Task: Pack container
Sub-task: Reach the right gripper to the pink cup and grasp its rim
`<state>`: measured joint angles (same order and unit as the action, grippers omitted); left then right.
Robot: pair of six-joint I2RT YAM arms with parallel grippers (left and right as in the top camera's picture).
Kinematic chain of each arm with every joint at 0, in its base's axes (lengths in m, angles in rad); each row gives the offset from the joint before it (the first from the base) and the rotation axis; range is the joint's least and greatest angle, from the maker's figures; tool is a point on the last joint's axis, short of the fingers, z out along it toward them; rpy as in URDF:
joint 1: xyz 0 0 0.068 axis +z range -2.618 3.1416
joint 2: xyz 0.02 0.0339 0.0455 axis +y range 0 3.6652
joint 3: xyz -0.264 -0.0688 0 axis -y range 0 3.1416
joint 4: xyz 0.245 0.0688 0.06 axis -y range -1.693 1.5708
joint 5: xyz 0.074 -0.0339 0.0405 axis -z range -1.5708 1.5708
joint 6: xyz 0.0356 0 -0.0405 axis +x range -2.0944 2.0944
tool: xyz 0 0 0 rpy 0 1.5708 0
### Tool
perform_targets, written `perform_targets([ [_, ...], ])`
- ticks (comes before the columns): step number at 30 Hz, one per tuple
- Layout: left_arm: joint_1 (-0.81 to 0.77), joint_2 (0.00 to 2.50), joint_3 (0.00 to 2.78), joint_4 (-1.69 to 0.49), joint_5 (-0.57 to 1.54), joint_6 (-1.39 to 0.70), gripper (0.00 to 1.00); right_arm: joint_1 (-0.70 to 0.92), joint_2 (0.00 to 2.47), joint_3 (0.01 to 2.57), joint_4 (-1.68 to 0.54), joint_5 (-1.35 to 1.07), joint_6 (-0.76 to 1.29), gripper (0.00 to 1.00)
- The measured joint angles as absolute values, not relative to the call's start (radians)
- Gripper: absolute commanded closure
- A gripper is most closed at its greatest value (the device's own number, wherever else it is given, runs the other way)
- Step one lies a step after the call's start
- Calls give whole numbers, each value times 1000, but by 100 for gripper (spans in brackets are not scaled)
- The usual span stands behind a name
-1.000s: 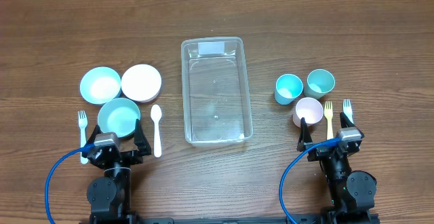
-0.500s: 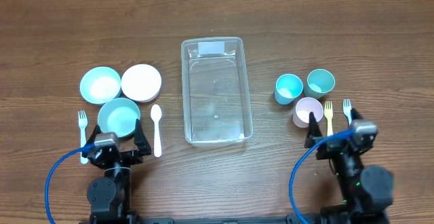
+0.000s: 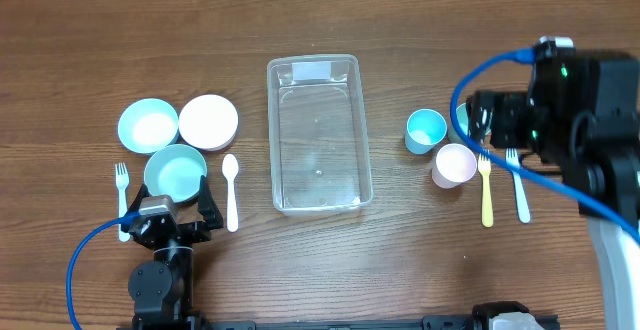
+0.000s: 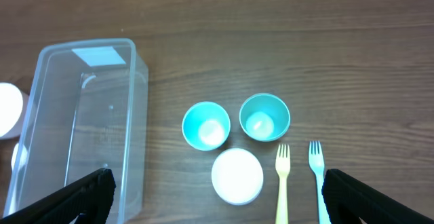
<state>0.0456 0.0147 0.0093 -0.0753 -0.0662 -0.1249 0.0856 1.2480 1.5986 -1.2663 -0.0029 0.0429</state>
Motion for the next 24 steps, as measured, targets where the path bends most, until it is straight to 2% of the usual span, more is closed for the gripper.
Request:
perform_targets([
  [12, 46, 15, 9, -75, -66, -125, 0, 86, 1488, 1605, -1467, -19, 57, 0],
  [20, 46, 15, 9, -75, -66, -125, 0, 81, 1562, 1558, -1412, -23, 126, 0],
  [24, 46, 15, 9, -75, -66, -125, 0, 7, 1562, 1542, -1422, -23, 159, 0],
])
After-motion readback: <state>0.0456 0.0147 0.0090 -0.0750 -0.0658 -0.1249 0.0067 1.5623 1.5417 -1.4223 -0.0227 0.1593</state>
